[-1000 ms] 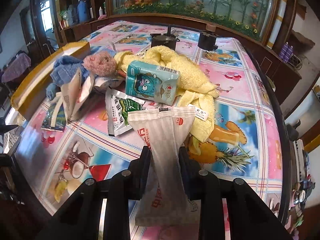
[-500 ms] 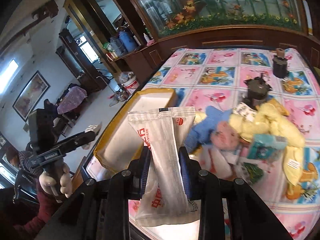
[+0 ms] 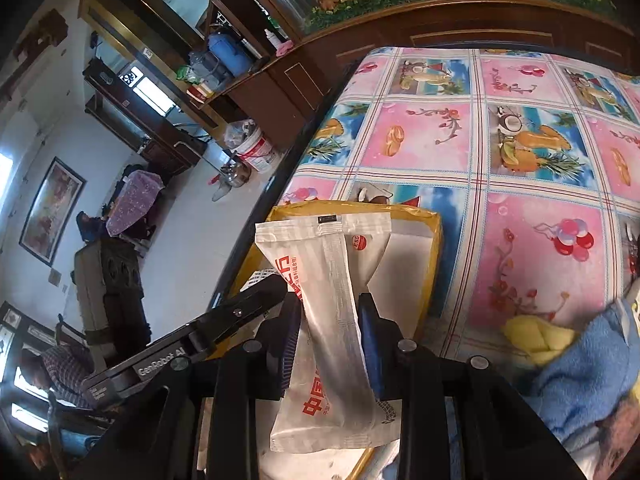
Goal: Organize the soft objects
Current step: 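Carry both packets over the cardboard box and open both tools to drop them, then grasp the blue towel with the left tool while the right tool grasps the pink plush ball, then lift the blue towel and pink plush ball and swing both toward the box, then lower the towel and plush ball into the box and open both tools, then grasp the clear green-printed packet with the left tool while the right tool grasps the white red-lettered bag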
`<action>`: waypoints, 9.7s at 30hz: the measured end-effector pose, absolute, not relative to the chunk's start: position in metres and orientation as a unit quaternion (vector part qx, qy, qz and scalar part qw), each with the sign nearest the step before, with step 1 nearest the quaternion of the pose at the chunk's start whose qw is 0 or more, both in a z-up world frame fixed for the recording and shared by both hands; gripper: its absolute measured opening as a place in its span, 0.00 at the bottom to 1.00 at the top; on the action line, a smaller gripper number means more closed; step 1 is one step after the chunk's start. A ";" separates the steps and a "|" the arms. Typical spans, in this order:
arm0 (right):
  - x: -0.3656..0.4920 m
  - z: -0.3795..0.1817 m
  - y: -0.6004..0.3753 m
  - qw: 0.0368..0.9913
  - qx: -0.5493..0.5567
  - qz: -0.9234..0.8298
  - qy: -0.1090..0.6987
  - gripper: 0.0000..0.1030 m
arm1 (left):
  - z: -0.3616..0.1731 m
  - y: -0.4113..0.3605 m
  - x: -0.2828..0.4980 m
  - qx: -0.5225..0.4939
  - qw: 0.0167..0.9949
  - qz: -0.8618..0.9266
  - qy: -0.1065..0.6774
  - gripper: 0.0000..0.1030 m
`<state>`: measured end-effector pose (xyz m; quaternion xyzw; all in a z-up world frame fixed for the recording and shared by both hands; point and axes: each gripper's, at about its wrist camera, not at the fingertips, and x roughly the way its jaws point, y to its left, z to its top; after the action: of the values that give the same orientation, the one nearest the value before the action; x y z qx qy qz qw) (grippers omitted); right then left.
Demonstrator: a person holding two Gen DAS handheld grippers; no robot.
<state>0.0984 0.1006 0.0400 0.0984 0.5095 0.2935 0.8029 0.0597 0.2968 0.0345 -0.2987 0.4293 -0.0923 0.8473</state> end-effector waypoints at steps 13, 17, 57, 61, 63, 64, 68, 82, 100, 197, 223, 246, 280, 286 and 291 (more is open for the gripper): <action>0.086 0.050 0.079 0.843 0.070 0.261 0.465 0.51 | 0.061 0.300 0.040 -0.293 0.861 -0.074 0.409 0.69; 0.056 0.082 0.042 0.873 0.048 0.252 0.415 0.60 | 0.087 0.284 0.016 -0.248 0.884 -0.059 0.392 0.70; -0.046 0.024 -0.295 0.907 0.130 0.049 0.399 0.88 | 0.049 0.077 0.006 -0.047 0.868 -0.150 0.471 0.28; -0.041 0.019 -0.317 0.901 0.161 0.032 0.402 0.88 | 0.062 0.084 -0.005 -0.078 0.872 -0.173 0.452 0.25; -0.038 0.017 -0.319 0.898 0.166 0.029 0.407 0.88 | 0.067 0.085 -0.009 -0.085 0.873 -0.185 0.443 0.25; -0.036 0.017 -0.317 0.897 0.166 0.030 0.409 0.88 | 0.070 0.085 -0.011 -0.086 0.874 -0.190 0.440 0.25; -0.029 0.021 -0.288 0.896 0.152 0.069 0.411 0.88 | 0.078 0.084 -0.019 -0.091 0.874 -0.211 0.428 0.19; -0.013 0.041 -0.097 0.889 -0.036 0.234 0.392 0.81 | 0.052 0.081 -0.011 -0.044 0.875 -0.181 0.447 0.54; -0.011 0.042 -0.122 0.887 0.021 0.221 0.404 0.28 | 0.068 0.096 -0.011 -0.142 0.873 -0.215 0.413 0.20; 0.014 0.088 0.052 0.839 0.031 0.354 0.412 0.25 | 0.097 0.286 0.013 -0.233 0.895 -0.098 0.368 0.33; 0.070 0.047 0.097 0.849 0.012 0.323 0.418 0.50 | 0.080 0.331 -0.012 -0.267 0.893 -0.049 0.359 0.61; -0.072 0.058 -0.188 0.903 0.113 0.151 0.385 0.68 | 0.093 0.156 -0.094 -0.151 0.895 -0.171 0.384 0.70; -0.098 -0.014 -0.192 0.859 0.051 0.169 0.480 0.29 | 0.014 0.058 -0.055 -0.052 0.863 -0.115 0.489 0.75; -0.107 -0.013 -0.214 0.866 0.048 0.137 0.478 0.29 | 0.015 0.027 -0.062 -0.031 0.849 -0.196 0.490 0.61; -0.112 -0.011 -0.234 0.872 0.042 0.097 0.479 0.31 | 0.028 0.034 -0.077 -0.056 0.848 -0.210 0.484 0.57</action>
<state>-0.1118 -0.2336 -0.0110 0.0419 0.4786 0.0971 0.8716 -0.0774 0.0338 0.0285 -0.0565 0.4837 -0.2097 0.8479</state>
